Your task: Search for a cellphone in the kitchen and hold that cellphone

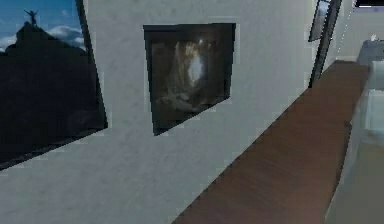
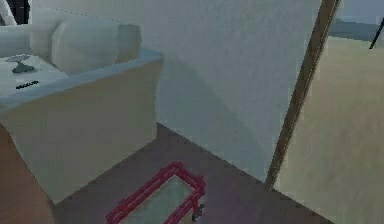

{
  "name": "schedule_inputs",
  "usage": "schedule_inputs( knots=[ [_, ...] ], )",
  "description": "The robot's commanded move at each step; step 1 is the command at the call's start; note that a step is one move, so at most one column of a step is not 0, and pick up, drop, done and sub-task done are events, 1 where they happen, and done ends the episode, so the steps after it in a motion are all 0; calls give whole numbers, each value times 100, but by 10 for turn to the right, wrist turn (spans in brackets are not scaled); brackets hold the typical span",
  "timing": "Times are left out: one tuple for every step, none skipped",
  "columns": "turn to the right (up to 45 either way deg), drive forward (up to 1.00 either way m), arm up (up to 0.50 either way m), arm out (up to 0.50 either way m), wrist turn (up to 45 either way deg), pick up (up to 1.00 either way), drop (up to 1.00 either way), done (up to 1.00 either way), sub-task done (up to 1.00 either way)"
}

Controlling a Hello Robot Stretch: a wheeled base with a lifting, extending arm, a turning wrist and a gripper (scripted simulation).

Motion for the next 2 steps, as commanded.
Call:
schedule_inputs(
  knots=[
    [0,75,0,0,0,0,0,0,0],
    [390,0,0,0,0,0,0,0,0]
  ],
)
